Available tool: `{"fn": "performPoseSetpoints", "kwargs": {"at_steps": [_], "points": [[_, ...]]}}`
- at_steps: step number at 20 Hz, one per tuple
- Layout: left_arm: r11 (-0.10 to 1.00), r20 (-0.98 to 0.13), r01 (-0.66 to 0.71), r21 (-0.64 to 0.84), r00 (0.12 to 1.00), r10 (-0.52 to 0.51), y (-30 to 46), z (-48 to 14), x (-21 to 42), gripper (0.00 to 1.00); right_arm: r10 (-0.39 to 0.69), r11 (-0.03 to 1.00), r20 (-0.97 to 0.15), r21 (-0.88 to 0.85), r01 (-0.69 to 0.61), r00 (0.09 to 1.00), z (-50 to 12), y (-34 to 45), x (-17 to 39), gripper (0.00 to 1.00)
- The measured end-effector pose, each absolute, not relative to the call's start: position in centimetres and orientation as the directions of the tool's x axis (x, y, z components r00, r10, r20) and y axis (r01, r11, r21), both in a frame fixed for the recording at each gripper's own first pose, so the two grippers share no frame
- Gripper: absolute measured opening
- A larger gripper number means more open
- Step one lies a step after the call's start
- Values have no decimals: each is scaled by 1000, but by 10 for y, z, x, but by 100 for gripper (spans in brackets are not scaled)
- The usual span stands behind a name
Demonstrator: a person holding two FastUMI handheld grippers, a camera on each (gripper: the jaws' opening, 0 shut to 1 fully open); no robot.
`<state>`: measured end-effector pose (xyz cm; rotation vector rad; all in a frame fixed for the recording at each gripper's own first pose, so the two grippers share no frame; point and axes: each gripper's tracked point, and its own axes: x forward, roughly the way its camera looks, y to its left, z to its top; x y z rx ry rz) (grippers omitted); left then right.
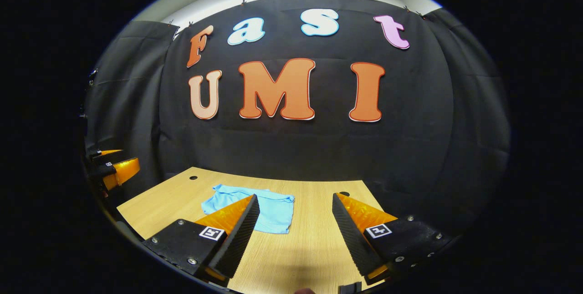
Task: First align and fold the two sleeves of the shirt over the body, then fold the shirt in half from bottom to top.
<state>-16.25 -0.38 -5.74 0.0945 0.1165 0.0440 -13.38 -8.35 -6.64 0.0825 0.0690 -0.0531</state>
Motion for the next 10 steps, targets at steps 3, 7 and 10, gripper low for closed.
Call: {"fn": "performPoseSetpoints", "kwargs": {"at_steps": [3, 7, 10], "points": [[995, -116, -11, 96, 993, 22, -5, -62, -166, 100, -30, 995, -32, 91, 33, 999, -60, -69, -134, 97], [993, -99, -7, 116, 995, 18, 4, -57, -167, 100, -11, 998, -29, 60, 13, 1000, -59, -52, -135, 97], [995, -96, -2, 103, 995, 12, 8, -59, -167, 100, -13, 999, -35, 33, 14, 999, -61, -49, -137, 96]]}}
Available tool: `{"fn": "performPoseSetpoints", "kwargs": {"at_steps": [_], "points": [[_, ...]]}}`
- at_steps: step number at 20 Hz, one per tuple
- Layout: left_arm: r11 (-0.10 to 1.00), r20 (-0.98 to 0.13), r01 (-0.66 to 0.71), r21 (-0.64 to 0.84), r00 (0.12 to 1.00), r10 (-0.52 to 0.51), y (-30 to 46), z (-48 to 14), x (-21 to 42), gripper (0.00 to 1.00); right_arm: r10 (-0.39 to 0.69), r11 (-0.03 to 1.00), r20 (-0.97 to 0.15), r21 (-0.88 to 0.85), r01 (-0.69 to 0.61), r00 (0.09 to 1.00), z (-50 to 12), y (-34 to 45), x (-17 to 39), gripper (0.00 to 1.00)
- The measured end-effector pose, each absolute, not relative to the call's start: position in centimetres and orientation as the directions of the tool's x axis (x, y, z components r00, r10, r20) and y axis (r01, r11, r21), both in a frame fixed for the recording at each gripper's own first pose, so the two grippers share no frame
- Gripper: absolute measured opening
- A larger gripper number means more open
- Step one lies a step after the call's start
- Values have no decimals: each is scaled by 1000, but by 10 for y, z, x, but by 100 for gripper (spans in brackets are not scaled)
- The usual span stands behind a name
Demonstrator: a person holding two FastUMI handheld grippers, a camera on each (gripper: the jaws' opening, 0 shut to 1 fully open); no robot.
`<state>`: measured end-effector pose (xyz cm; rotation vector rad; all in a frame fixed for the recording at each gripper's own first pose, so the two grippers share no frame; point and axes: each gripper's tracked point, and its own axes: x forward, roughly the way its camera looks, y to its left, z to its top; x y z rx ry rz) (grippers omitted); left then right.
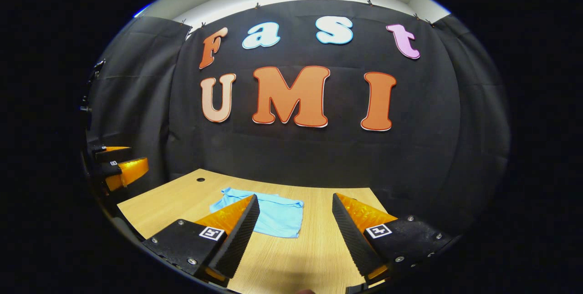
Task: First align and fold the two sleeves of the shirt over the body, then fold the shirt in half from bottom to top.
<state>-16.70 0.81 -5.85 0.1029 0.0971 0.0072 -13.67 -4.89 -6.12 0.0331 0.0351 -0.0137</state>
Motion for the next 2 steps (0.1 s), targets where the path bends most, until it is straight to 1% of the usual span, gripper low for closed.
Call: {"fn": "performPoseSetpoints", "kwargs": {"at_steps": [2], "points": [[993, -99, -17, 119, 995, 29, 18, -63, -166, 100, -10, 1000, -37, 21, 11, 999, -61, -47, -139, 97]]}}
